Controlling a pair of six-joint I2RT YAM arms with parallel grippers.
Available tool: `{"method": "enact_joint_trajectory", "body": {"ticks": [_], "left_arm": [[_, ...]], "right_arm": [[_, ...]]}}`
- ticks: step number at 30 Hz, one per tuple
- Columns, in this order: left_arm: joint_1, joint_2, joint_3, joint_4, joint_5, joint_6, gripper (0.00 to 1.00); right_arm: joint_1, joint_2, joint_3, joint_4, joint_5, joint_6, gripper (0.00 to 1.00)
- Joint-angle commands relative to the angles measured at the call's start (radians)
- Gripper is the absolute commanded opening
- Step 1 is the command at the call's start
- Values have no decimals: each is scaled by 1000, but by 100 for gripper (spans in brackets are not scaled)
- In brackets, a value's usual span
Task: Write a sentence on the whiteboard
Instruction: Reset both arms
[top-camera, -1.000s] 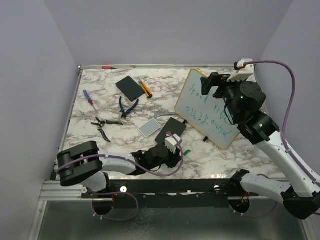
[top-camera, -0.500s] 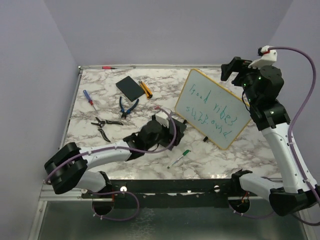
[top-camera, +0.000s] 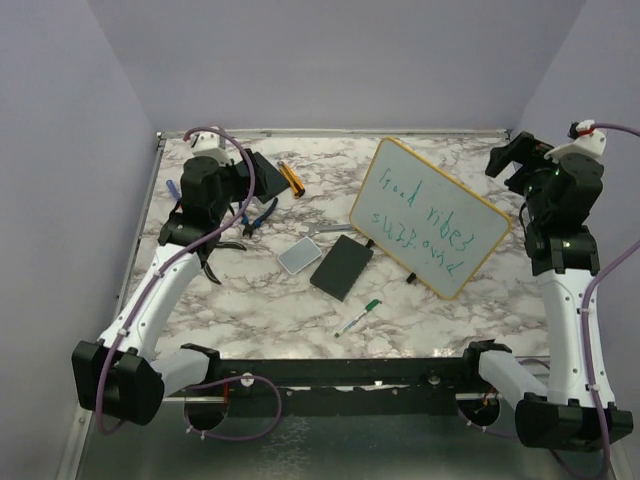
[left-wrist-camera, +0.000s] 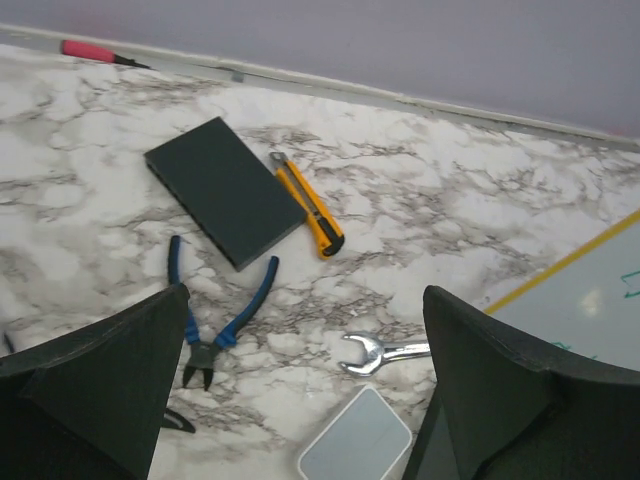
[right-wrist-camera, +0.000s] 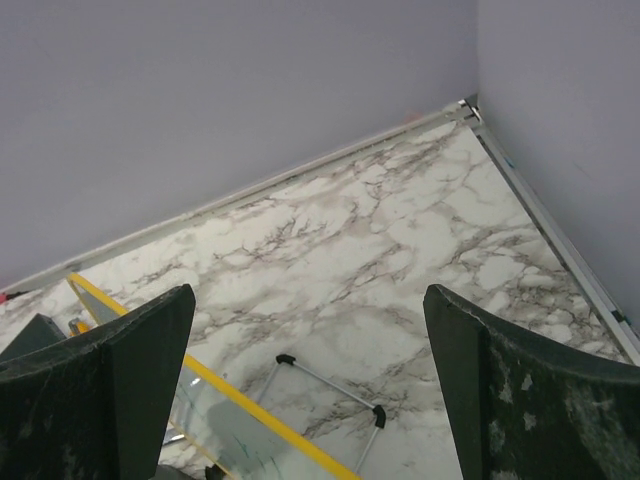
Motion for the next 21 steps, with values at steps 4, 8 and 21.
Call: {"method": "enact_joint_trajectory", "body": {"ticks": [4,8,21], "left_arm": [[29,-147,-46,-35,-311,153,99],[27,-209,-116,-14,-407,181,99],[27,-240,-162,-7,-357,174,99]], "right_arm": [[-8,-200,-278,169,95,-91,100],[-8,-285,-423,236,119,-121,100],[-7,-339,-481,281,113,-95,100]]}}
